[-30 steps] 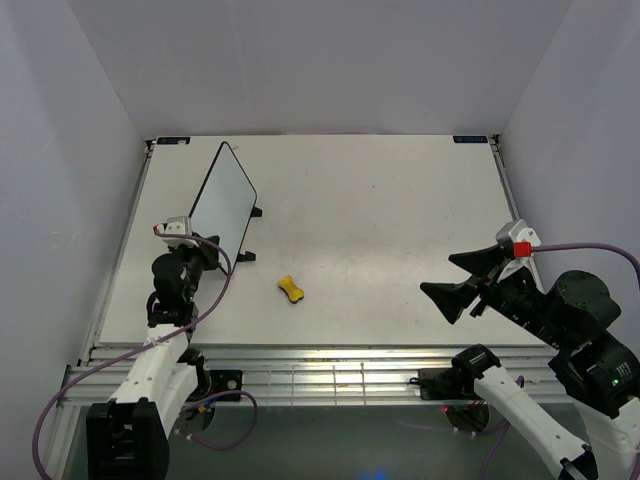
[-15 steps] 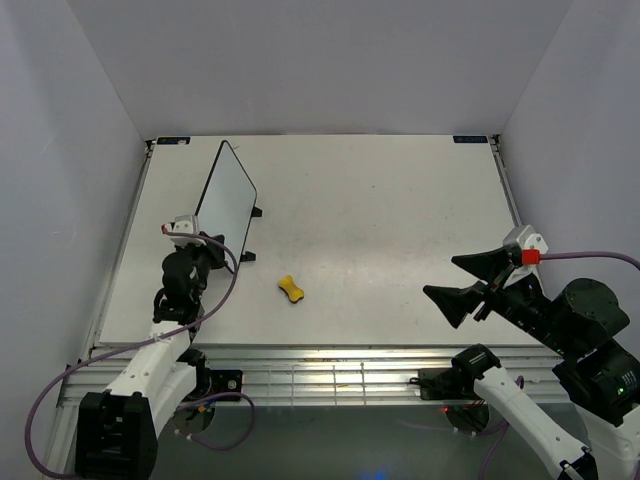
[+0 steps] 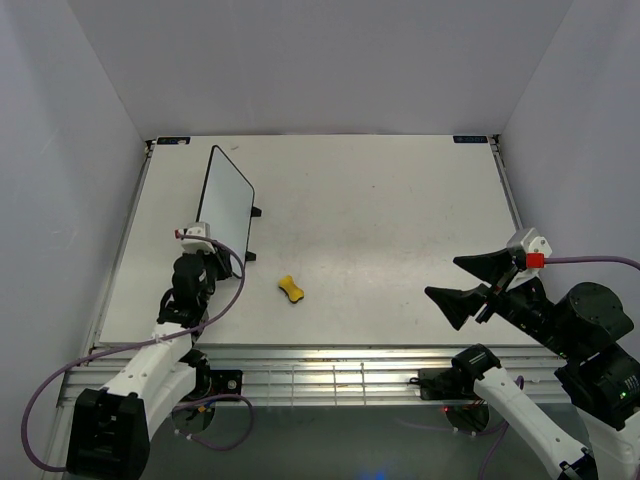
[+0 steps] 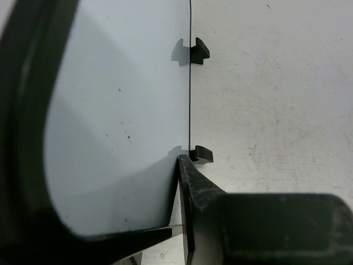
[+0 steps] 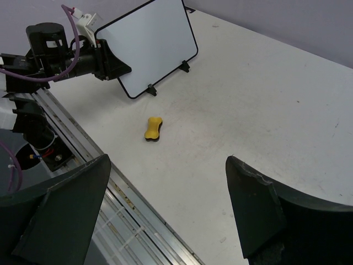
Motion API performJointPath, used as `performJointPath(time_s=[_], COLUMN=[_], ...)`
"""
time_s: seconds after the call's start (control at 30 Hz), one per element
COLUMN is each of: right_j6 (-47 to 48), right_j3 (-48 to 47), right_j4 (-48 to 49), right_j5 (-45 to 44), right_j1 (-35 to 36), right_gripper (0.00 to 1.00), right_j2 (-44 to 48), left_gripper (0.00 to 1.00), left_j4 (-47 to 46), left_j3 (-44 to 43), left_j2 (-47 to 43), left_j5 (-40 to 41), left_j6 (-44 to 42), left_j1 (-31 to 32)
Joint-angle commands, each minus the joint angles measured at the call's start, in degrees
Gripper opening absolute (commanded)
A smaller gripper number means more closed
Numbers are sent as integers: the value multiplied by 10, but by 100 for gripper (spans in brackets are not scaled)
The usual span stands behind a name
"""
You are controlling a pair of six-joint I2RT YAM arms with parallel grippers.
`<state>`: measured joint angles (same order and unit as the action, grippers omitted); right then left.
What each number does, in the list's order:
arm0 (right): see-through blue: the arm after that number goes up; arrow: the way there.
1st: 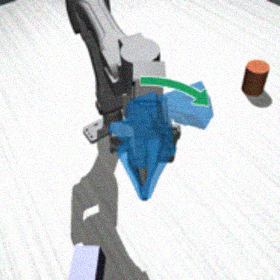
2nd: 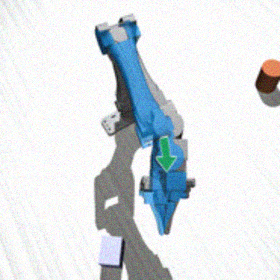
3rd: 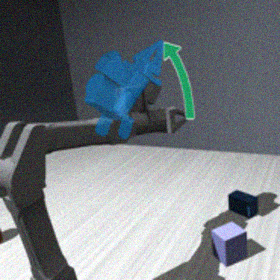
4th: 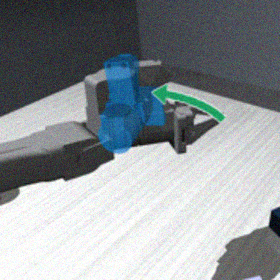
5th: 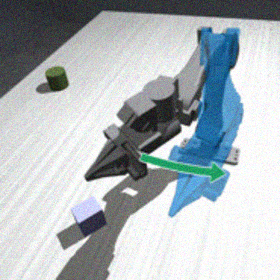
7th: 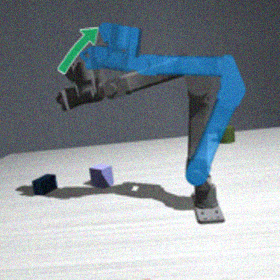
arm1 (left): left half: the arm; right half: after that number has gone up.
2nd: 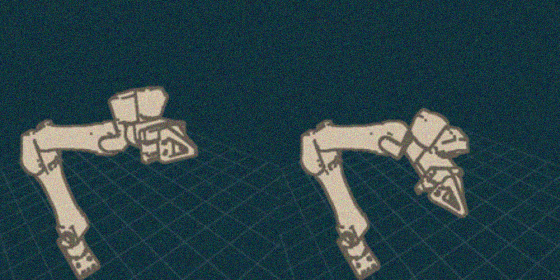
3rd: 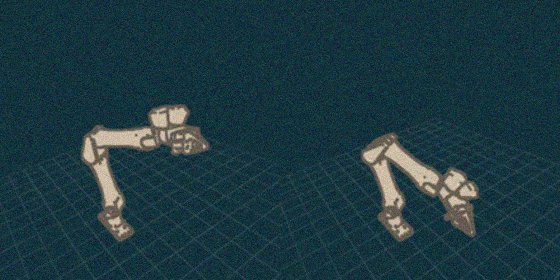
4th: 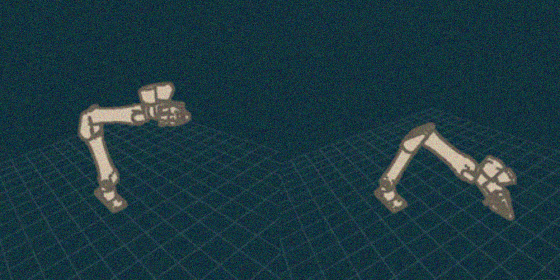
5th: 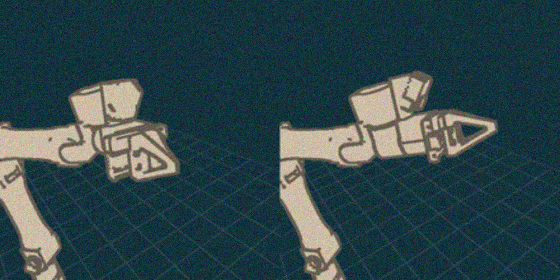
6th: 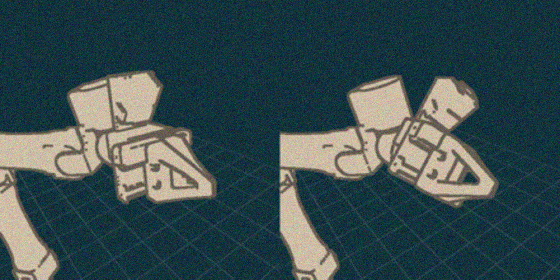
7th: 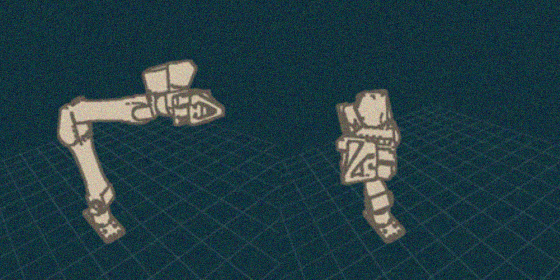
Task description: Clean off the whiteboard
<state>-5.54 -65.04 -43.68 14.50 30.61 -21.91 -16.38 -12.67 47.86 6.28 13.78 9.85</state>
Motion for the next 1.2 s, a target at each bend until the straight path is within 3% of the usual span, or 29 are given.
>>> performJointPath(time_s=[0.0,0.13,0.17,0.2,0.77,1.17], right_j6=[6,6,6,7,7,12], right_j3=[-11,-10,-9,-8,-18,-11], right_j4=[22,23,23,23,22,31], right_j5=[-2,-1,0,0,10,4], right_j1=[2,2,2,2,2,2], right_gripper=[90,90,90,90,90,90], right_j2=[4,7,7,6,4,-15], left_gripper=[38,44,77,98,98,98], left_j4=[35,39,42,44,74,158], left_j3=[10,-2,-4,-9,-4,-27], left_j2=[-6,7,9,10,-44,-101], left_j5=[45,39,36,32,72,108], left_j6=[-23,-27,-26,-27,9,124], left_j1=[6,12,13,13,20,21])
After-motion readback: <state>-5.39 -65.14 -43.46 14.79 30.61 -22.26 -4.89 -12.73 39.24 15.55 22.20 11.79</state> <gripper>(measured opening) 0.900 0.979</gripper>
